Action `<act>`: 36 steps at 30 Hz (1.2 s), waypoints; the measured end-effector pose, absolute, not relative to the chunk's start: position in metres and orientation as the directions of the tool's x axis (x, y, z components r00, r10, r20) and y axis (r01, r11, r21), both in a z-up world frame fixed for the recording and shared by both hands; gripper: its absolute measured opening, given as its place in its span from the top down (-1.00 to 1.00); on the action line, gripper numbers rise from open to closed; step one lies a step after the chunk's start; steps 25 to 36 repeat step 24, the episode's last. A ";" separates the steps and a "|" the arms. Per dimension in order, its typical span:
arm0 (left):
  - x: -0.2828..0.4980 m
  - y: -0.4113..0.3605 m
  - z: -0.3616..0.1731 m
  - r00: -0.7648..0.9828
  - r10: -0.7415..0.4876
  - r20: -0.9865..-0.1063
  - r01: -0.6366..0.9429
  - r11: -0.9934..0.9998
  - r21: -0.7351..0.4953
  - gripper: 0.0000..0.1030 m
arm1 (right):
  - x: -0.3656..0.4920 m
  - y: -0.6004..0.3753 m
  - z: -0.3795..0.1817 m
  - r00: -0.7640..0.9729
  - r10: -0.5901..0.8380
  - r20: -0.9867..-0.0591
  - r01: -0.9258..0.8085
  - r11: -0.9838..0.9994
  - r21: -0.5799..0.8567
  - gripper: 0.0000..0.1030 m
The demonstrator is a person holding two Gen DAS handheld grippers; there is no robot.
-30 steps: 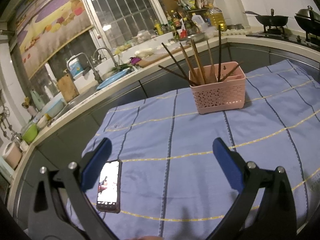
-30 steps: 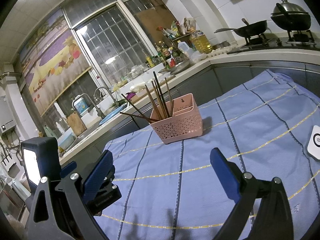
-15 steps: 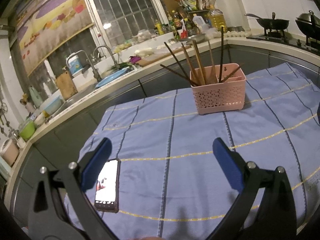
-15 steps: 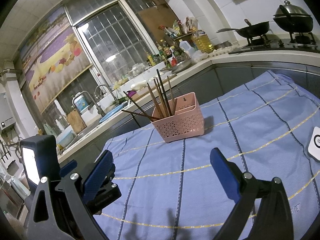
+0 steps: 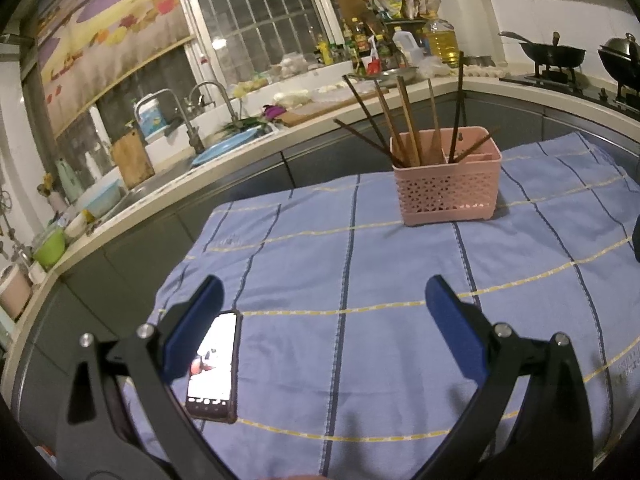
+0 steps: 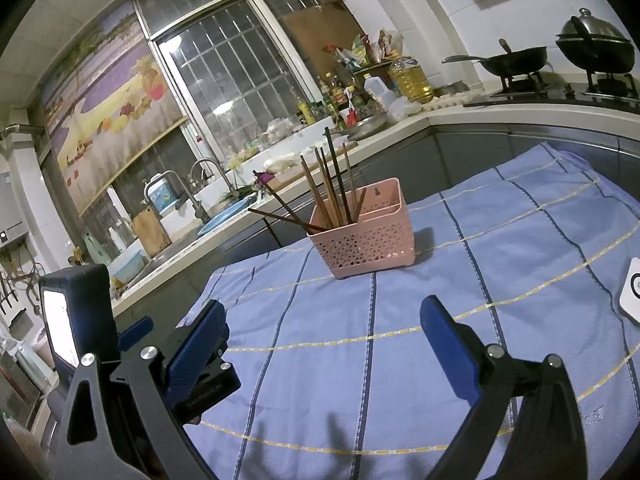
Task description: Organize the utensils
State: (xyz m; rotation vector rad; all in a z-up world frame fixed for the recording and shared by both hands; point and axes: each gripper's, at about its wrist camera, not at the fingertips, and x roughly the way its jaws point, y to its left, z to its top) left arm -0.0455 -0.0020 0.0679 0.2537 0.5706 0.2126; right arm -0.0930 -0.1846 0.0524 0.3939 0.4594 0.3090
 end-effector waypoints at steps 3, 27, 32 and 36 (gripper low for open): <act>-0.046 0.002 0.069 0.821 0.266 -0.504 -0.132 0.949 0.286 -0.88 | -0.093 -0.183 0.052 0.852 0.373 -0.369 -0.200 0.881 0.428 -0.87; -0.044 0.016 0.062 0.809 0.215 -0.547 -0.102 0.968 0.229 -0.88 | -0.093 -0.169 0.054 0.848 0.378 -0.370 -0.220 0.888 0.404 -0.87; -0.044 0.016 0.062 0.809 0.215 -0.547 -0.102 0.968 0.229 -0.88 | -0.093 -0.169 0.054 0.848 0.378 -0.370 -0.220 0.888 0.404 -0.87; -0.044 0.016 0.062 0.809 0.215 -0.547 -0.102 0.968 0.229 -0.88 | -0.093 -0.169 0.054 0.848 0.378 -0.370 -0.220 0.888 0.404 -0.87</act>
